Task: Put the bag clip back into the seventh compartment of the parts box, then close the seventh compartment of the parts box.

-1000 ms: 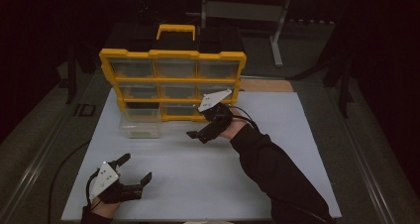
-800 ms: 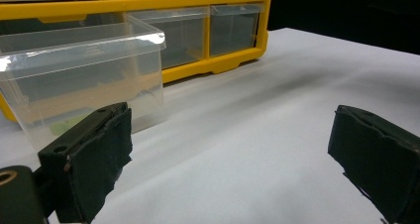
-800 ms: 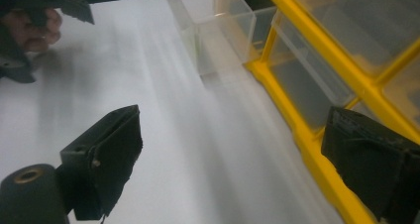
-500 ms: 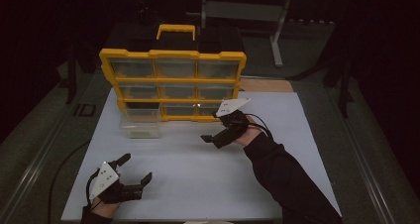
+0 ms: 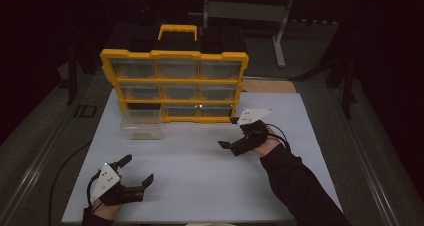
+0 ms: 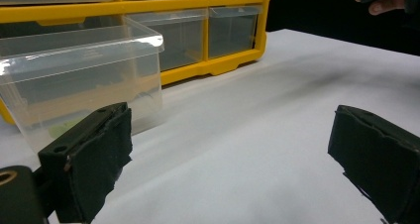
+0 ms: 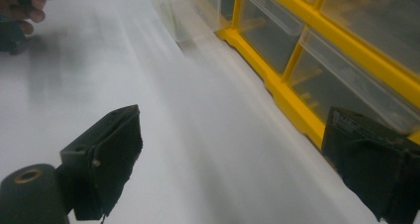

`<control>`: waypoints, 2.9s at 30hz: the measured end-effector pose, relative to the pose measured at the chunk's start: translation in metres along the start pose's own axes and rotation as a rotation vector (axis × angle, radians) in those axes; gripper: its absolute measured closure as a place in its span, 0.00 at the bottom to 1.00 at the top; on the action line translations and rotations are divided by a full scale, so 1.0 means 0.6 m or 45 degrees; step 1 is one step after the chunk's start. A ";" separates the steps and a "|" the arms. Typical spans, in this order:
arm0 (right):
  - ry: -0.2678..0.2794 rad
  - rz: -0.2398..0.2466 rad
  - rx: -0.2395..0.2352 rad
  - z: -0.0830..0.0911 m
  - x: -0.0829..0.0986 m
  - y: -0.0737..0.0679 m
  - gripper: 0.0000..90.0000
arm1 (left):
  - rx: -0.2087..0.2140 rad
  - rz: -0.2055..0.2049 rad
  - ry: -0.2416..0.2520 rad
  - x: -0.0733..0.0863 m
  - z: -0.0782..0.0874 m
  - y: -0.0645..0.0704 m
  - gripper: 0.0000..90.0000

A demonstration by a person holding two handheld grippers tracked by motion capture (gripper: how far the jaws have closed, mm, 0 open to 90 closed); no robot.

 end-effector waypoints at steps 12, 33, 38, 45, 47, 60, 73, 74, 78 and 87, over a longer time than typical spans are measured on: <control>0.046 -0.058 0.059 0.050 0.046 0.013 0.10 | -0.001 0.001 0.000 0.000 0.000 0.000 0.04; 0.055 -0.112 0.220 0.114 0.125 -0.006 0.12 | 0.001 -0.001 -0.001 -0.001 -0.001 0.001 0.04; 0.089 -0.140 0.247 0.126 0.137 -0.006 0.12 | 0.002 0.001 -0.001 0.000 -0.001 0.002 0.04; 0.103 -0.173 0.298 0.152 0.159 -0.005 0.12 | 0.000 0.000 -0.003 0.000 -0.002 0.002 0.04; 0.103 -0.171 0.318 0.156 0.165 -0.007 0.12 | 0.001 -0.001 -0.004 0.000 -0.002 0.002 0.04; 0.128 -0.184 0.350 0.159 0.193 -0.022 0.12 | -0.006 -0.004 -0.010 0.002 0.001 0.001 0.04; 0.132 -0.166 0.338 0.155 0.189 -0.024 0.12 | -0.004 0.016 -0.014 0.002 0.004 0.002 0.04; 0.133 -0.166 0.339 0.156 0.188 -0.024 0.12 | -0.004 0.017 -0.014 0.002 0.004 0.003 0.04; 0.135 -0.166 0.334 0.156 0.187 -0.025 0.12 | -0.005 0.018 -0.025 -0.005 0.005 0.005 0.04; 0.143 -0.171 0.327 0.157 0.184 -0.025 0.12 | -0.026 0.042 -0.034 -0.034 0.006 0.002 0.04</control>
Point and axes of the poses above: each handheld gripper's, and its own axes: z roughly backward along the jaws, x roughly out of its underside, y roughly to its right, the point moved 3 cm from there along -z, roughly forward along the jaws, and after that the axes turned 10 degrees about y, right-handed, at the moved point
